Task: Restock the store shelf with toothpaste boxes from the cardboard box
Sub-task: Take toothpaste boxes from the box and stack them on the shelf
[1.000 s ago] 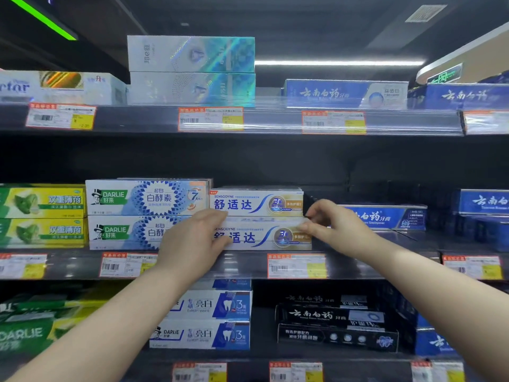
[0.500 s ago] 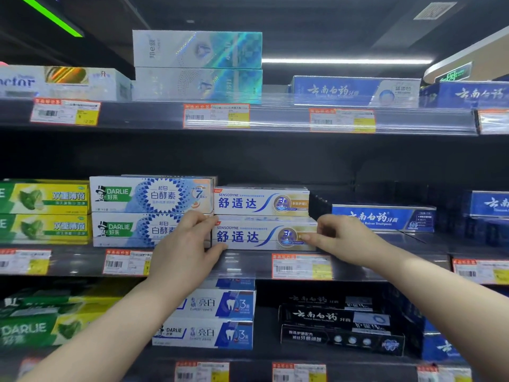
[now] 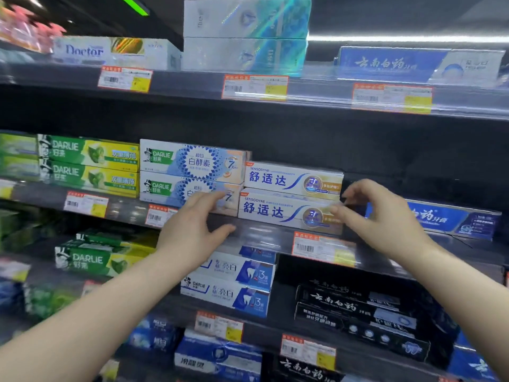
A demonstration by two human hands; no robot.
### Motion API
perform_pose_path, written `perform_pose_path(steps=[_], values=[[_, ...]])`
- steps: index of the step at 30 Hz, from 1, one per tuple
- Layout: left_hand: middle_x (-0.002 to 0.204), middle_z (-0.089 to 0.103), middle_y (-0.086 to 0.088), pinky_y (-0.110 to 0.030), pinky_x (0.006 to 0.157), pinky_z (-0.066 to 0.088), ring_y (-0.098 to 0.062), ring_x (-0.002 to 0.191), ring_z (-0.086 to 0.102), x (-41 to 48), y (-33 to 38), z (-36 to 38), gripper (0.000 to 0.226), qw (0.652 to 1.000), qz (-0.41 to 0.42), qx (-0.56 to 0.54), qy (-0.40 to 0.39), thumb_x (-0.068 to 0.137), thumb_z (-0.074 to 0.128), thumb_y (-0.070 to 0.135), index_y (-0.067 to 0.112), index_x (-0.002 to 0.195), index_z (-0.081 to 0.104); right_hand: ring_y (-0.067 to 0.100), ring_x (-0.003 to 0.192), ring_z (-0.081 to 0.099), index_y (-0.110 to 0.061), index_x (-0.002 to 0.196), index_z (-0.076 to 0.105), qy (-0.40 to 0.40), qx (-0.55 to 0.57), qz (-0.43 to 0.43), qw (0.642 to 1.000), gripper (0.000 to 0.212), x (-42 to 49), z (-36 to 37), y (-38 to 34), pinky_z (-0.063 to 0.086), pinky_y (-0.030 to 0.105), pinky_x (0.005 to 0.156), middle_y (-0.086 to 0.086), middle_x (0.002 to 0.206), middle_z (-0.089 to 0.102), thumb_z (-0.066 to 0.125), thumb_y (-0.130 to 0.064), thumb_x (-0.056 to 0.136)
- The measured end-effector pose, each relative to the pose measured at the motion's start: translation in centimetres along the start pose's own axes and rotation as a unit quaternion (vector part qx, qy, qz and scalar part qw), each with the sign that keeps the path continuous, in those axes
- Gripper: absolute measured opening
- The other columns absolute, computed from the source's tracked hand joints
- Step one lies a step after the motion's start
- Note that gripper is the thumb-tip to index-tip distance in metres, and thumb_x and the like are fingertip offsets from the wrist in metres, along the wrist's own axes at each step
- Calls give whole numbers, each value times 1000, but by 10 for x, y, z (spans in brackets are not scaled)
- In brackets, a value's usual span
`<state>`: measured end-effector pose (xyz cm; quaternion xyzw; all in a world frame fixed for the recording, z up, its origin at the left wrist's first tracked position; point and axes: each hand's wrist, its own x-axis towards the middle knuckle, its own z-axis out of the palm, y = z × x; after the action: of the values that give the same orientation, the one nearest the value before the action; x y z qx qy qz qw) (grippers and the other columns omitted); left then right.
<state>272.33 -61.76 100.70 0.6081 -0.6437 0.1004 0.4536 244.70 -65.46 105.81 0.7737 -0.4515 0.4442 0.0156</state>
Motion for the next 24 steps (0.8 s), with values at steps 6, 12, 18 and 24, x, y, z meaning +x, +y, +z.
perform_pose_path(steps=[6, 12, 18, 24], values=[[113, 56, 0, -28, 73, 44, -21, 83, 57, -63, -49, -26, 48, 992, -105, 64, -30, 74, 65, 47, 20, 113, 59, 0, 80, 56, -36, 85, 53, -62, 165, -118, 977, 33, -28, 53, -55, 43, 14, 70, -19, 86, 59, 59, -63, 68], [118, 46, 1, -37, 90, 47, -23, 106, 55, -151, -124, -81, 49, 915, -295, 201, -187, 75, 60, 50, 24, 116, 55, 4, 97, 51, -33, 105, 52, -244, 169, -178, 938, 32, -63, 148, -107, 36, 20, 81, -16, 97, 54, 62, -45, 77], [115, 53, -3, -33, 93, 44, -23, 111, 52, -235, -195, -162, 51, 882, -384, 216, -168, 77, 62, 52, 22, 118, 56, 5, 106, 51, -26, 118, 52, -387, 179, -169, 889, 44, -98, 245, -194, 43, 25, 92, -14, 108, 53, 65, -40, 79], [126, 50, -2, -31, 93, 44, -20, 113, 52, -314, -278, -249, 50, 846, -472, 194, -155, 79, 61, 51, 24, 120, 54, 2, 105, 50, -25, 121, 49, -463, 171, -200, 847, 46, -140, 346, -314, 37, 11, 83, -14, 110, 52, 64, -40, 80]])
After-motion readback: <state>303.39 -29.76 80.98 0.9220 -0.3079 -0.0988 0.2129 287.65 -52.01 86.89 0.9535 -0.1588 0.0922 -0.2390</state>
